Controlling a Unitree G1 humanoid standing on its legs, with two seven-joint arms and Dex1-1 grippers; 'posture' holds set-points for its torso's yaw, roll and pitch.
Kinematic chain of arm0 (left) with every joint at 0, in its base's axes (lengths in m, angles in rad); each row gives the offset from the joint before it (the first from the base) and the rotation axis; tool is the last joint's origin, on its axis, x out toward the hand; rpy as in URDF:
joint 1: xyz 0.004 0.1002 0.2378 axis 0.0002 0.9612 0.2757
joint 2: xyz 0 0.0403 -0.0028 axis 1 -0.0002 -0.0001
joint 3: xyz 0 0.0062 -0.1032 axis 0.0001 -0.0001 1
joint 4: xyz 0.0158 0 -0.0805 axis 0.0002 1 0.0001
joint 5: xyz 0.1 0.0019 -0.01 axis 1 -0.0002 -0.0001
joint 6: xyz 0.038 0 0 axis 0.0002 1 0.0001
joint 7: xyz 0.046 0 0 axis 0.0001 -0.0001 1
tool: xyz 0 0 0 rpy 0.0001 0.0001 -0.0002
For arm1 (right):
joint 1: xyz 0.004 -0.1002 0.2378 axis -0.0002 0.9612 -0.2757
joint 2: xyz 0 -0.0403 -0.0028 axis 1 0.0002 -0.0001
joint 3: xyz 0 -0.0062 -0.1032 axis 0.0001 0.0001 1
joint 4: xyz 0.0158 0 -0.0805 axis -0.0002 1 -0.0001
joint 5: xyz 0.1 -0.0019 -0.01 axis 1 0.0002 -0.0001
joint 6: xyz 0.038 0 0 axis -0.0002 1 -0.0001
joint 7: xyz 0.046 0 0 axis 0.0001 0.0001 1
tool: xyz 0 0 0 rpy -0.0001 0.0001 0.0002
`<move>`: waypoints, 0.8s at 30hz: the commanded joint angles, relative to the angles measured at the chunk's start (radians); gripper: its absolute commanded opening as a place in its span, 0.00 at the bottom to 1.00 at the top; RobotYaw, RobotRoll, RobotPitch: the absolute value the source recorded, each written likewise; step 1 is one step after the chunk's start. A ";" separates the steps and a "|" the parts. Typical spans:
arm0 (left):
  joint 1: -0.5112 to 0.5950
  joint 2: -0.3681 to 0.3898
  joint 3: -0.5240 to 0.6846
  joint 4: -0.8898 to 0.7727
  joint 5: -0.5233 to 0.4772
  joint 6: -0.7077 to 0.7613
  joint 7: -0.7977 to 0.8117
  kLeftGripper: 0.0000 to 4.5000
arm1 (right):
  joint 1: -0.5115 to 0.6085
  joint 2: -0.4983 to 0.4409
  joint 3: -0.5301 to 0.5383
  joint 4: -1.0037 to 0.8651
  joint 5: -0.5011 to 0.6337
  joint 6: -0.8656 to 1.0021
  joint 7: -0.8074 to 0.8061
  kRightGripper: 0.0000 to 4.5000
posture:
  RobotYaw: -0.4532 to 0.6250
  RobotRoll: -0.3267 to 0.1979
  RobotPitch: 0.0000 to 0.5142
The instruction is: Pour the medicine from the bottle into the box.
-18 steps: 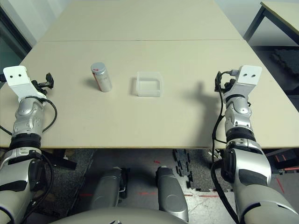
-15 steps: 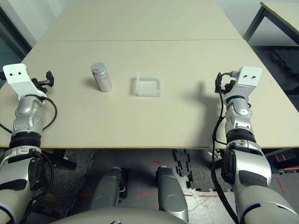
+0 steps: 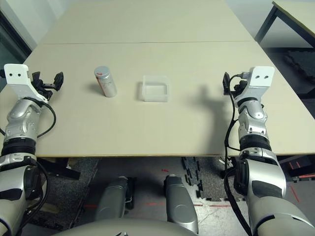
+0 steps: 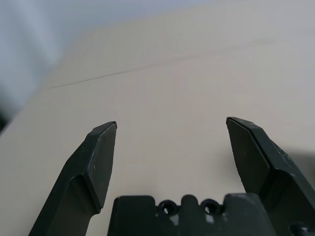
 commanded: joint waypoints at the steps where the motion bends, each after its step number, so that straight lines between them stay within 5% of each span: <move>1: 0.042 0.029 -0.040 -0.019 -0.017 0.016 -0.169 0.99 | 0.015 -0.024 0.028 -0.106 0.025 0.075 0.100 1.00 | 0.32 0.62 0.24; 13: -0.006 -0.009 -0.107 -0.028 -0.060 0.045 -0.449 0.99 | 0.017 -0.036 0.135 -0.387 0.064 0.301 0.322 1.00 | 0.31 0.62 0.30; 24: -0.087 -0.077 -0.144 0.091 -0.022 0.009 -0.492 0.99 | 0.065 -0.034 0.151 -0.494 0.061 0.392 0.342 1.00 | 0.28 0.62 0.37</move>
